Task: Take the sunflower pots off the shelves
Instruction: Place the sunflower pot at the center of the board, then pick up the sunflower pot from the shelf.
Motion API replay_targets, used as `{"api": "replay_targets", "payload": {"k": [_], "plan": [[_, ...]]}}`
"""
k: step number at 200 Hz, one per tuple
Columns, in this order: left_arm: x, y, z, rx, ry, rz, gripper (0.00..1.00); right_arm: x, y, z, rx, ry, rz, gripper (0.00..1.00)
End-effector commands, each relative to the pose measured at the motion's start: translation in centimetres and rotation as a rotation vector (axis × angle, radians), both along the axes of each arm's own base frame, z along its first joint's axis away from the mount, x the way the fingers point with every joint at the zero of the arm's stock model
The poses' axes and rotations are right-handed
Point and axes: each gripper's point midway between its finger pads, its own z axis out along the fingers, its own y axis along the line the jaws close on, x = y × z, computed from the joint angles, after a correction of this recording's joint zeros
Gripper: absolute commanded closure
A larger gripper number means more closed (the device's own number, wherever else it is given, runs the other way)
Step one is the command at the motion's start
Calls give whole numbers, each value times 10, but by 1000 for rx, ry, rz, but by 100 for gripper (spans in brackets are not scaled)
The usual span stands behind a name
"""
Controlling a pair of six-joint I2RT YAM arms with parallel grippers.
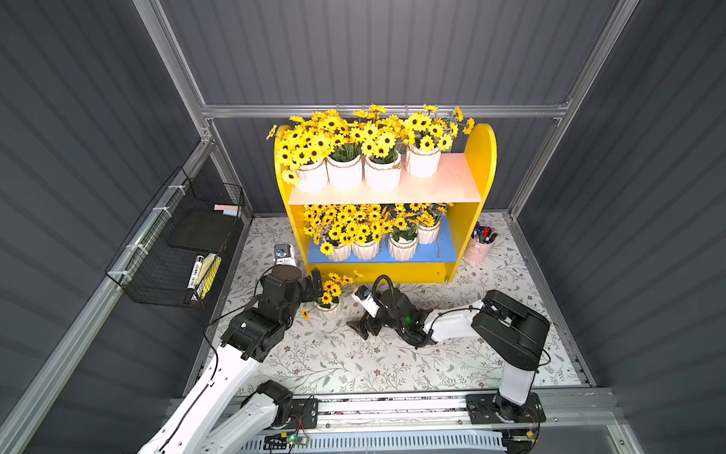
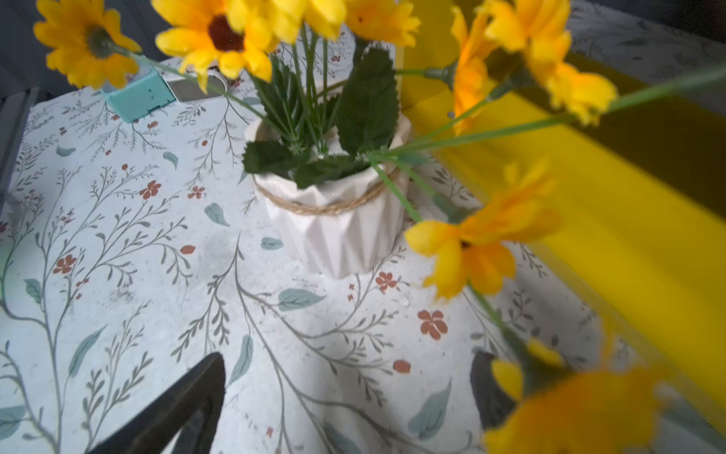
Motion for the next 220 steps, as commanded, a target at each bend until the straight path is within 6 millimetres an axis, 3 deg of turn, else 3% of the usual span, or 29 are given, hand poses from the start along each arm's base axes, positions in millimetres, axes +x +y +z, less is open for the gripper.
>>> {"api": "replay_targets", "payload": {"k": [1, 18, 42, 63, 77, 90, 111, 136, 164, 186, 210, 220], "plan": [[3, -9, 27, 2, -60, -65, 1, -12, -35, -22, -136, 36, -28, 1], [5, -14, 39, 11, -79, -98, 1, -17, -55, -9, -126, 12, -53, 2], [9, -45, 65, -21, -139, -268, 1, -30, -81, 25, -138, 7, -77, 3], [17, -70, 85, -43, -187, -385, 1, -20, -101, 95, -81, -138, -164, 5], [23, -84, 97, -46, -222, -445, 1, -14, -116, 153, -33, -237, -224, 8], [24, -104, 97, -69, -206, -550, 1, -5, -132, 199, -2, -337, -299, 8], [26, -130, 96, -71, -204, -687, 1, 14, -157, 269, 56, -463, -460, 1], [29, -134, 79, -63, -161, -702, 1, 28, -172, 329, 138, -518, -525, 1], [29, -134, 67, -42, -165, -716, 1, 55, -196, 372, 202, -527, -618, 1], [24, -151, 59, -120, -151, -794, 1, 75, -211, 396, 241, -535, -678, 1], [16, -173, 52, -215, -162, -919, 1, 92, -215, 413, 258, -541, -680, 1], [14, -177, 44, -237, -152, -934, 1, 108, -210, 404, 225, -521, -681, 1]]}}
